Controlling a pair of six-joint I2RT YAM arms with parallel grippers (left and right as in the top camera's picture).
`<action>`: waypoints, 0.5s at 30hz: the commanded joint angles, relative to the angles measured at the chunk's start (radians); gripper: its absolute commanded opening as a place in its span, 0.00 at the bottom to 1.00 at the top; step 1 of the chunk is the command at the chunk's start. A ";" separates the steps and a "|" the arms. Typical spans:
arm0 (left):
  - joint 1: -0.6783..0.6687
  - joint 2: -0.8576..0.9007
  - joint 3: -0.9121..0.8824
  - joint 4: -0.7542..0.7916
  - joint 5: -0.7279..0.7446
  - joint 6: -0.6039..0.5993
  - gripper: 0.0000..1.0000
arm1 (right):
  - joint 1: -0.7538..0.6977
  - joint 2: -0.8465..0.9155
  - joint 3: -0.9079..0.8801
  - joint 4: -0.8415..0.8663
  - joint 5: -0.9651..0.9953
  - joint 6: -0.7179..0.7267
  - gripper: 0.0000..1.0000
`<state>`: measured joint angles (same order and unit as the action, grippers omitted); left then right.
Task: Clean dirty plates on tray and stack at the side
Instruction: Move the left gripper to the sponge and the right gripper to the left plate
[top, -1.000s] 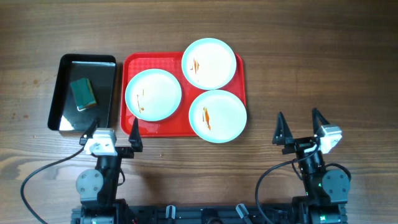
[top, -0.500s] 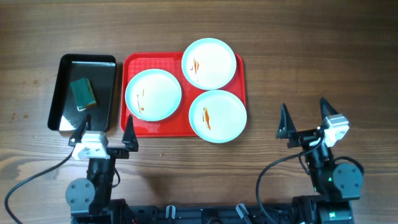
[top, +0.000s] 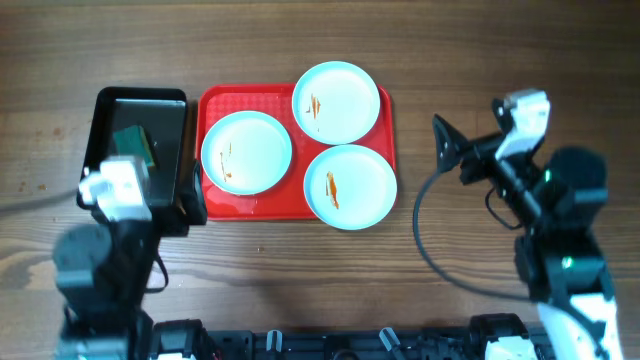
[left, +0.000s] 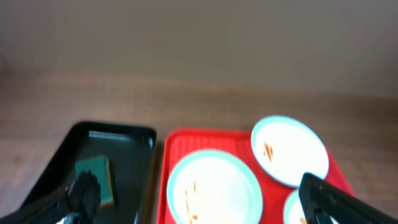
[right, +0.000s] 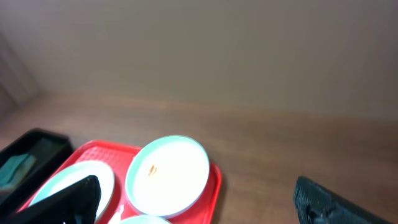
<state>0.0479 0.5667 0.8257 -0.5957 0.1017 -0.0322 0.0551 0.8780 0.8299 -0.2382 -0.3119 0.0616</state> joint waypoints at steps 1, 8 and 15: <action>0.000 0.238 0.237 -0.168 -0.006 -0.059 1.00 | -0.003 0.127 0.184 -0.137 -0.050 -0.007 1.00; 0.000 0.661 0.594 -0.510 -0.003 -0.059 1.00 | -0.002 0.396 0.509 -0.522 -0.096 -0.008 1.00; 0.000 0.876 0.601 -0.543 0.078 -0.053 1.00 | 0.017 0.517 0.519 -0.416 -0.179 0.028 0.99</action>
<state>0.0475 1.3773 1.4086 -1.1168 0.1165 -0.0757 0.0555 1.3502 1.3193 -0.6724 -0.4236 0.0776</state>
